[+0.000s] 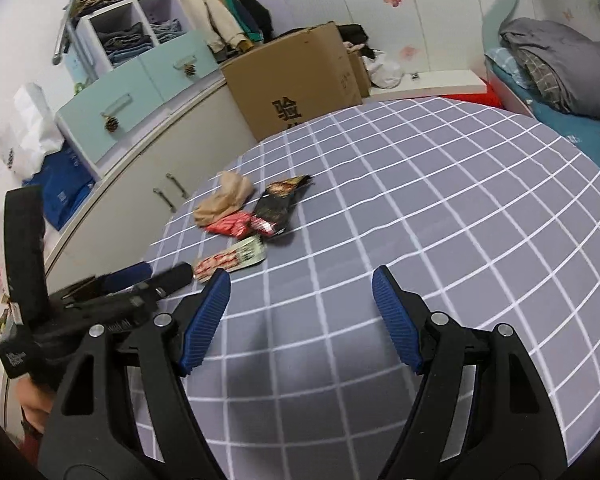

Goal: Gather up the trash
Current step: 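Grasp the red-white striped wrapper with the left tool while the right grasps the black snack bag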

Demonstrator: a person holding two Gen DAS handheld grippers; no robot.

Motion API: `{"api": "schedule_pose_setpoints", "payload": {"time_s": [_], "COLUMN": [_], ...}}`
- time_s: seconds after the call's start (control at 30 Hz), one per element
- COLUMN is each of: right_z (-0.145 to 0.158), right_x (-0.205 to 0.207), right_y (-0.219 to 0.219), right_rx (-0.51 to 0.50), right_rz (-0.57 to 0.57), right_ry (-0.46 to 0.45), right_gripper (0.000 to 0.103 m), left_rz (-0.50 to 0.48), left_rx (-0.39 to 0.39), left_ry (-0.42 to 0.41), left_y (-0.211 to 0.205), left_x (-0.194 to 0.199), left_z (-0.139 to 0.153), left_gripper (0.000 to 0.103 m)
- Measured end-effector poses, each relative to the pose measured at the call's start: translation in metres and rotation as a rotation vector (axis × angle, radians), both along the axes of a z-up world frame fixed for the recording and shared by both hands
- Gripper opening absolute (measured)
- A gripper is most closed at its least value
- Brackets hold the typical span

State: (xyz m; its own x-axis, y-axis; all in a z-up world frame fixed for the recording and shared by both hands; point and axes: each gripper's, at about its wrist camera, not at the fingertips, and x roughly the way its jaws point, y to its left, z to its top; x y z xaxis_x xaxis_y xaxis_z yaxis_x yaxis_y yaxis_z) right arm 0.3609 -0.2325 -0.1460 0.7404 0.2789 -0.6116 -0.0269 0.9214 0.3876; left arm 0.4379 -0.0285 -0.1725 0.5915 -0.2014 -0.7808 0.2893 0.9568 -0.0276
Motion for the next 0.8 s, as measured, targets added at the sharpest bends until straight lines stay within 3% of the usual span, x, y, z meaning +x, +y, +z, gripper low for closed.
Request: {"api": "schedule_pose_setpoints", "payload": {"time_s": [0.1, 0.17, 0.43, 0.47, 0.53, 0.73, 0.8], "right_z": [0.000, 0.000, 0.003, 0.002, 0.000, -0.005, -0.007], "right_x": [0.007, 0.012, 0.031, 0.035, 0.040, 0.066, 0.077], "right_y": [-0.006, -0.010, -0.009, -0.008, -0.006, 0.012, 0.020], "right_rx": [-0.006, -0.003, -0.024, -0.020, -0.008, 0.026, 0.014], "right_rz": [-0.009, -0.012, -0.010, -0.008, -0.003, 0.030, 0.034], "right_ry": [0.004, 0.011, 0.021, 0.027, 0.036, 0.069, 0.078], "right_gripper": [0.073, 0.073, 0.074, 0.074, 0.074, 0.074, 0.074], "left_rz": [-0.080, -0.099, -0.221, -0.222, -0.194, -0.142, -0.080], "left_rx": [0.120, 0.158, 0.175, 0.184, 0.120, -0.138, -0.203], "left_ry": [-0.041, -0.047, -0.035, -0.043, -0.043, -0.039, -0.069], "left_y": [-0.022, -0.030, -0.053, -0.054, -0.045, -0.005, 0.014], "left_x": [0.008, 0.012, 0.017, 0.015, 0.013, 0.003, -0.002], "left_z": [-0.007, -0.010, -0.012, -0.012, -0.007, 0.010, 0.020], "left_gripper": [0.077, 0.076, 0.018, 0.015, 0.010, 0.010, 0.010]}}
